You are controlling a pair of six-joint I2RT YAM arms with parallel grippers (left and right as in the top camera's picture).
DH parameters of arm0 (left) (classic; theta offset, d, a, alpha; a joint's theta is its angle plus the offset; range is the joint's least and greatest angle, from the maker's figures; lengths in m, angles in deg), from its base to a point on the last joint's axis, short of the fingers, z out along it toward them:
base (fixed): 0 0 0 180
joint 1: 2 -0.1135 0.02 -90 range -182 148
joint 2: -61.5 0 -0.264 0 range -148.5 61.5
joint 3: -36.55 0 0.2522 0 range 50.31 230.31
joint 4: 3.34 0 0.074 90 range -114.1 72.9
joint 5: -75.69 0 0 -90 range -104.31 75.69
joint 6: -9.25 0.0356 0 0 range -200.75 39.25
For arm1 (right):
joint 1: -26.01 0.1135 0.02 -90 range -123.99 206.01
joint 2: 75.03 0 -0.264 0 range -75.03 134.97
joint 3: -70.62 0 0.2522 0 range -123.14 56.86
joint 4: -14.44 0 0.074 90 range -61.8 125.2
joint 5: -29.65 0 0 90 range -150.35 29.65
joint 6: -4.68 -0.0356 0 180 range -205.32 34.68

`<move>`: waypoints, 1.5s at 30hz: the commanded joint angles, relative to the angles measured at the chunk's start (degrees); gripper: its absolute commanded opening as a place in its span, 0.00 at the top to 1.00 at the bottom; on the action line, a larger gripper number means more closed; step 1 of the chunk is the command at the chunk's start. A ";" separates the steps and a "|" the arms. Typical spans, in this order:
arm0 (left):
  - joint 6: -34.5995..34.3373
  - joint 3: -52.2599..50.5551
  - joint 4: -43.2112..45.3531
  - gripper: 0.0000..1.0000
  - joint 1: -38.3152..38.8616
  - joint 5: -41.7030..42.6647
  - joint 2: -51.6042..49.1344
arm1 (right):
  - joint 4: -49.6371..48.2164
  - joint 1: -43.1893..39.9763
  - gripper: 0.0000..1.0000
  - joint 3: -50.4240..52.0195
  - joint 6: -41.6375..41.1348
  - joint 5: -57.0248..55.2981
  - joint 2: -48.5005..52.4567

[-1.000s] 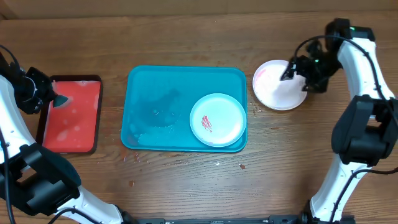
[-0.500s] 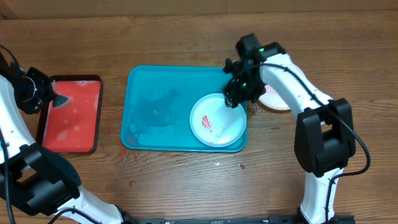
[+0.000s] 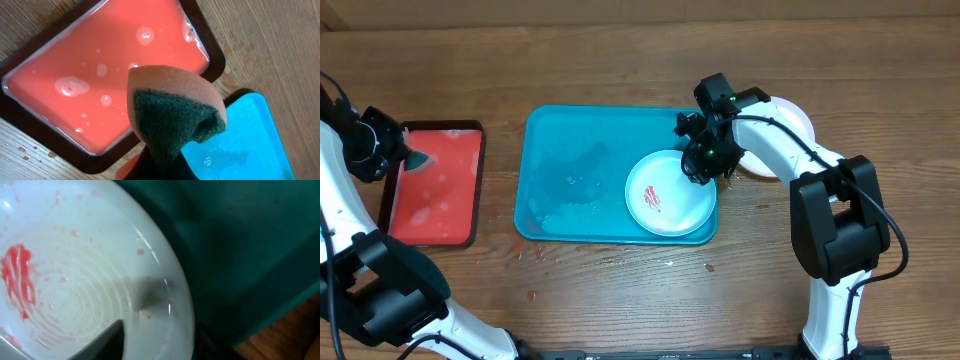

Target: Clean dirty plates on tray and stack at the side

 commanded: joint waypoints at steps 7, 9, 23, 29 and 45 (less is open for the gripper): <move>1.18 -0.39 0.52 0.96 1.29 0.70 -0.09 | -1.18 0.28 0.75 0.76 -10.73 1.77 -1.40; 1.20 -0.39 0.74 0.96 1.81 0.68 -0.09 | -1.33 1.09 0.71 0.76 -14.16 1.73 -1.40; 3.08 -0.39 0.94 0.96 5.88 0.66 -0.09 | 2.86 3.23 0.87 0.79 -15.21 -7.67 -1.38; 3.72 -0.39 0.92 0.96 8.22 0.87 -0.09 | 1.60 3.23 0.96 1.88 -18.80 -5.18 -1.38; 10.21 -2.29 2.80 0.96 27.50 7.43 -0.37 | -4.17 3.32 0.74 4.52 -38.10 -1.79 -1.36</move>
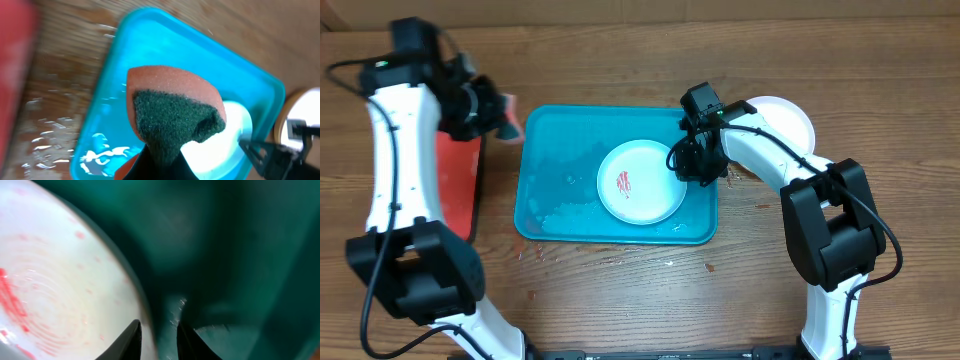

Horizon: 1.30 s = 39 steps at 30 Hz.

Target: Clean dirty plates on tray and stack at the side

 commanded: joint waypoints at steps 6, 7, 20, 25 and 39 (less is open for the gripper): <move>2.95 -1.90 0.44 0.96 10.10 1.42 -0.46 | 1.88 0.46 0.92 0.92 -2.91 -3.32 -0.48; 2.93 -2.12 0.33 0.96 11.04 1.44 -0.46 | 1.11 0.74 0.95 1.18 -3.45 -3.34 -0.48; -8.17 -20.61 18.60 0.96 24.68 1.66 -0.48 | -7.67 4.50 0.96 4.24 -13.53 -2.45 -0.48; -12.79 -26.29 26.40 0.96 27.69 1.62 -0.48 | -9.99 7.39 0.96 4.24 -14.78 -2.45 -0.48; -16.17 -28.79 28.52 0.96 27.98 -4.24 -5.22 | -7.61 9.29 0.96 4.24 -20.35 -8.07 -0.48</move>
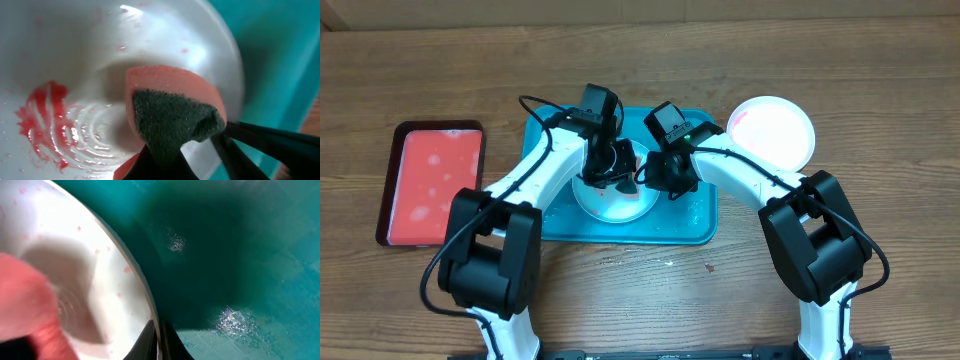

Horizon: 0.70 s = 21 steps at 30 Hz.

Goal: Clean dirty plates on tray and stack at the side
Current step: 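Scrub the second white plate with the sponge in the left gripper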

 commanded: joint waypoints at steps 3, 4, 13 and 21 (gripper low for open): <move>-1.90 -0.20 -0.37 0.96 -0.59 -4.09 -5.38 | 1.40 0.26 0.96 1.22 -1.27 -3.50 0.57; -1.90 -0.20 -0.83 0.96 -0.79 -5.33 -5.84 | 1.46 0.26 0.96 1.22 -1.27 -3.50 0.57; -1.70 1.33 -10.21 0.96 -6.73 -25.20 -6.29 | 2.12 0.26 0.96 1.22 -1.27 -5.44 0.57; 1.31 5.88 -11.67 0.96 -9.73 -15.96 -6.29 | 1.66 0.26 0.96 1.22 -1.27 -5.46 0.57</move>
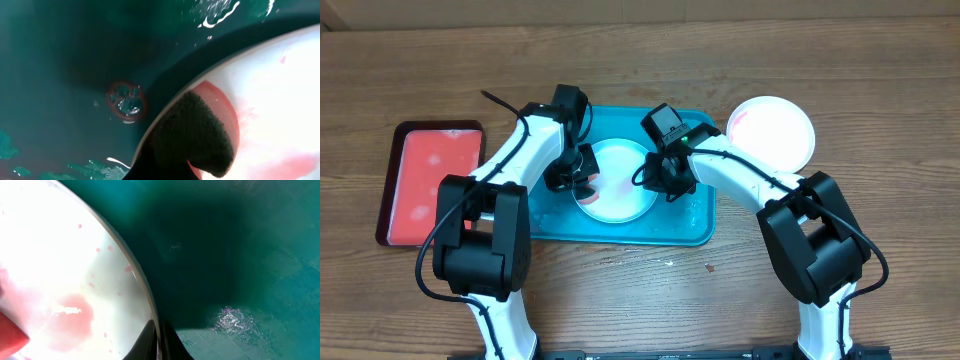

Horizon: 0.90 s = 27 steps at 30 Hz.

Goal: Clean dirty plates on tray and stack at the side
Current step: 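Scrub the second white plate with the sponge in the left gripper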

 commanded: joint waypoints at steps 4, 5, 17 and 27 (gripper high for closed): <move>5.57 1.44 5.49 0.96 -0.63 16.33 -2.12 | 0.90 -0.55 0.96 1.25 -0.17 -4.37 0.68; 5.49 1.27 6.43 0.96 -0.13 17.97 -2.12 | 0.87 -0.55 0.96 1.25 -0.17 -4.37 0.68; 2.71 -2.21 14.05 0.93 6.75 14.73 -2.21 | 1.84 -0.55 0.96 1.25 -0.15 -4.37 0.68; 3.15 -0.35 3.82 0.96 0.87 -7.02 -2.16 | 2.38 -0.55 0.96 1.25 -0.17 -4.37 0.68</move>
